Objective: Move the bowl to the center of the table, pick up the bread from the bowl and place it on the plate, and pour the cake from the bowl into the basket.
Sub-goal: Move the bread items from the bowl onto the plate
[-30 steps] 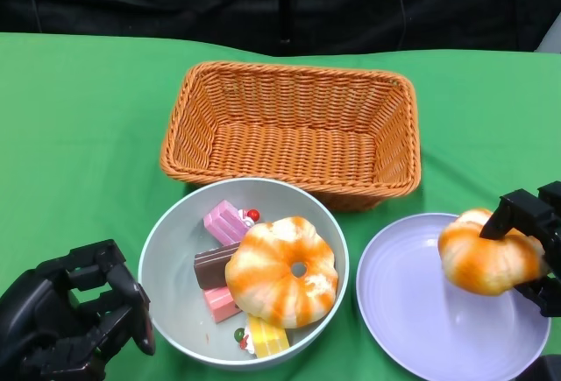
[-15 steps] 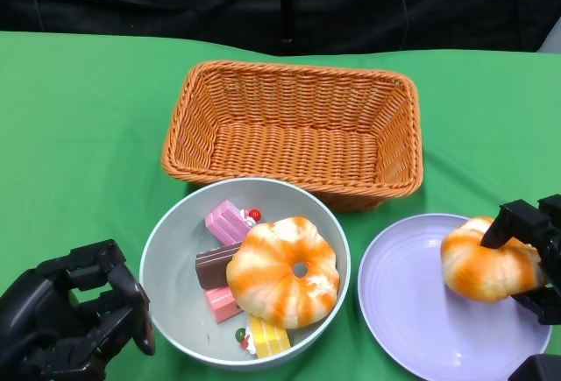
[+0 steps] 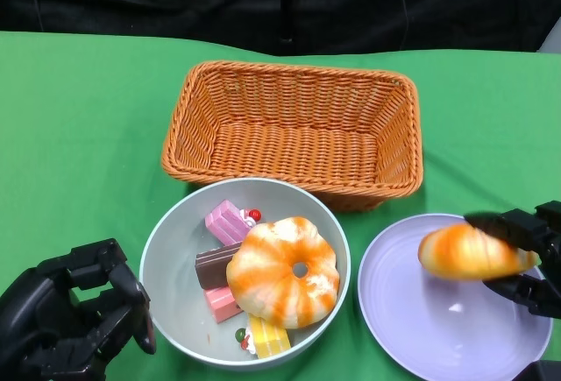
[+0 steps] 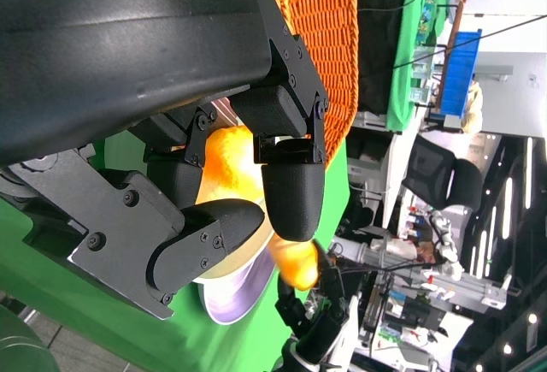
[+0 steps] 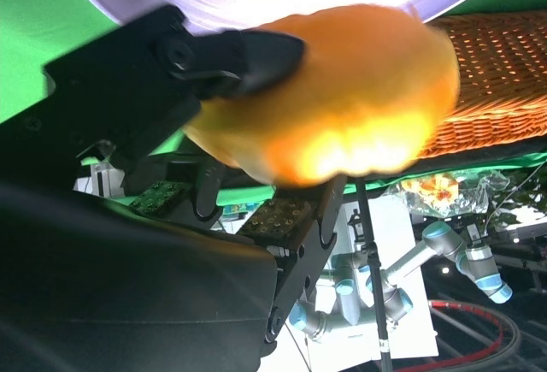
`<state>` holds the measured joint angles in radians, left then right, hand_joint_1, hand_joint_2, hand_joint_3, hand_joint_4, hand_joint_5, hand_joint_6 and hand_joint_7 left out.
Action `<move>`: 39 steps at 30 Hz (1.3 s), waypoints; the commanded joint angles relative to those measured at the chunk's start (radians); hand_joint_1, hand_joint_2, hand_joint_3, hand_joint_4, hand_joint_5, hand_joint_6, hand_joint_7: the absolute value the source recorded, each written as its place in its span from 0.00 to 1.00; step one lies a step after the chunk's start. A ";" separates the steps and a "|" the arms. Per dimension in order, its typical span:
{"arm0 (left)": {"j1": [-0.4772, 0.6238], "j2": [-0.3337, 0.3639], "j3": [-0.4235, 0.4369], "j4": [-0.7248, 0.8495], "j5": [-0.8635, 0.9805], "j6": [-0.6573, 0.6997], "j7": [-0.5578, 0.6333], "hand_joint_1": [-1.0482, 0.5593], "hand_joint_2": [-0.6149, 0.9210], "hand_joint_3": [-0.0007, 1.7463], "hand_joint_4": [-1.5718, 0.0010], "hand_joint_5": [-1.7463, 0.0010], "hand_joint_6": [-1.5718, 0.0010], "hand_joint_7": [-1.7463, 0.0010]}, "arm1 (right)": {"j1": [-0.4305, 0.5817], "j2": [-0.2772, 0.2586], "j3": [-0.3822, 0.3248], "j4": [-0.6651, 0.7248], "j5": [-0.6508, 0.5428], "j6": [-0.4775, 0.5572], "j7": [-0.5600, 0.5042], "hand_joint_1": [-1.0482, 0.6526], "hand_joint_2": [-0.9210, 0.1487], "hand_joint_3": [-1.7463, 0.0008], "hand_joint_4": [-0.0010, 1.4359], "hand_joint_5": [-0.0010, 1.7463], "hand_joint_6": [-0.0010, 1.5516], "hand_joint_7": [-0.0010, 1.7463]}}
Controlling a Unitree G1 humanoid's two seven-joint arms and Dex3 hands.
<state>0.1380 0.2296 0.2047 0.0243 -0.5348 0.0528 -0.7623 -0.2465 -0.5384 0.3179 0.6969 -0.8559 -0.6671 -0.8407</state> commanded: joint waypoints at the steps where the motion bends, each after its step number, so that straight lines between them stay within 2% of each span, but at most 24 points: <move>1: 0.002 0.011 0.004 0.002 0.000 -0.003 -0.001 0.55 0.63 0.66 0.51 0.13 0.49 0.32 | 0.020 -0.020 -0.019 -0.032 0.042 0.012 0.049 0.15 0.00 0.78 0.22 0.00 0.20 0.00; 2: 0.003 0.011 0.005 0.000 -0.002 0.000 -0.002 0.55 0.63 0.66 0.51 0.13 0.49 0.32 | 0.026 -0.019 -0.023 -0.036 0.068 0.003 0.083 0.15 0.00 0.78 0.20 0.00 0.19 0.00; 4: 0.003 0.011 0.005 0.000 -0.006 0.002 -0.004 0.54 0.63 0.66 0.51 0.14 0.49 0.33 | 0.033 -0.018 -0.027 -0.040 0.100 -0.013 0.119 0.13 0.00 0.77 0.05 0.00 0.11 0.00; 6: 0.003 0.011 0.005 0.002 -0.007 0.000 -0.005 0.53 0.63 0.64 0.51 0.14 0.49 0.33 | 0.035 -0.019 -0.027 -0.043 0.109 -0.022 0.126 0.13 0.00 0.76 0.01 0.00 0.08 0.00; 13: 0.009 0.010 0.003 -0.013 -0.004 0.006 0.005 0.53 0.64 0.64 0.52 0.13 0.49 0.33 | 0.003 -0.014 -0.025 0.025 0.078 -0.140 -0.004 0.13 0.00 0.73 0.00 0.00 0.08 0.00; 18: 0.006 0.011 0.006 -0.003 -0.011 0.000 -0.007 0.53 0.64 0.64 0.52 0.13 0.50 0.33 | -0.013 -0.013 -0.015 0.054 0.051 -0.166 -0.066 0.13 0.00 0.73 0.00 0.00 0.11 0.02; 22: 0.006 0.012 0.004 -0.005 -0.007 -0.004 -0.005 0.53 0.64 0.63 0.52 0.13 0.50 0.33 | -0.018 -0.012 -0.010 0.057 0.032 -0.174 -0.103 0.14 0.00 0.74 0.03 0.01 0.13 0.02; 25: 0.007 0.011 0.004 -0.005 -0.006 -0.006 -0.003 0.55 0.63 0.68 0.51 0.14 0.49 0.34 | -0.021 -0.007 -0.010 0.060 0.040 -0.199 -0.117 0.16 0.00 0.76 0.05 0.02 0.15 0.02; 27: 0.008 0.012 0.003 -0.009 -0.004 -0.005 -0.001 0.54 0.62 0.67 0.51 0.14 0.49 0.34 | -0.020 0.005 -0.017 0.041 0.046 -0.216 -0.136 0.23 0.00 0.81 0.14 0.05 0.20 0.03; 29: 0.009 0.012 0.002 -0.012 -0.001 -0.004 0.003 0.53 0.63 0.65 0.51 0.14 0.49 0.35 | -0.018 0.013 -0.023 0.027 0.051 -0.220 -0.144 0.31 0.00 0.85 0.28 0.09 0.26 0.04; 30: 0.010 0.012 0.002 -0.012 0.000 -0.003 0.004 0.53 0.63 0.64 0.51 0.14 0.49 0.35 | -0.017 0.014 -0.024 0.025 0.052 -0.221 -0.144 0.32 0.00 0.86 0.29 0.09 0.27 0.04; 31: 0.009 0.013 0.002 -0.014 0.001 -0.003 0.006 0.53 0.63 0.64 0.51 0.14 0.49 0.35 | -0.009 0.033 -0.034 0.001 0.108 -0.240 -0.100 0.32 0.00 0.86 0.30 0.10 0.27 0.04; 32: 0.007 0.013 0.001 -0.014 0.001 -0.001 0.006 0.52 0.63 0.64 0.51 0.14 0.49 0.34 | -0.003 0.046 -0.040 -0.023 0.158 -0.258 -0.053 0.45 0.01 0.81 0.51 0.30 0.47 0.11; 33: 0.007 0.013 0.000 -0.016 0.001 0.002 0.008 0.53 0.64 0.64 0.52 0.14 0.49 0.34 | 0.004 0.056 -0.046 -0.047 0.198 -0.268 -0.011 0.55 0.17 0.58 0.60 0.63 0.67 0.20; 34: 0.009 0.012 -0.001 -0.021 0.003 0.005 0.013 0.53 0.64 0.65 0.52 0.14 0.49 0.33 | 0.014 0.063 -0.053 -0.079 0.235 -0.265 0.040 0.58 0.30 0.41 0.64 0.75 0.73 0.28; 35: 0.011 0.011 -0.002 -0.025 0.005 0.007 0.018 0.53 0.63 0.65 0.51 0.14 0.49 0.33 | 0.027 0.068 -0.059 -0.119 0.260 -0.245 0.089 0.60 0.41 0.27 0.66 0.85 0.71 0.47; 36: 0.013 0.011 -0.003 -0.029 0.005 0.008 0.021 0.53 0.63 0.65 0.51 0.14 0.49 0.33 | 0.041 0.073 -0.065 -0.166 0.284 -0.221 0.139 0.59 0.46 0.22 0.66 0.89 0.67 0.60; 38: 0.014 0.010 -0.004 -0.031 0.004 0.005 0.020 0.53 0.63 0.66 0.52 0.13 0.49 0.33 | 0.065 0.084 -0.076 -0.251 0.323 -0.176 0.229 0.58 0.50 0.17 0.63 0.96 0.60 0.74; 39: 0.012 0.009 -0.005 -0.027 0.001 0.002 0.014 0.53 0.63 0.66 0.52 0.13 0.50 0.33 | 0.076 0.092 -0.079 -0.297 0.341 -0.148 0.276 0.57 0.50 0.17 0.63 0.96 0.59 0.76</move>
<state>0.1423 0.2293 0.1976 0.0006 -0.5379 0.0570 -0.7525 -0.1912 -0.4516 0.2590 0.4539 -0.5510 -0.8445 -0.6116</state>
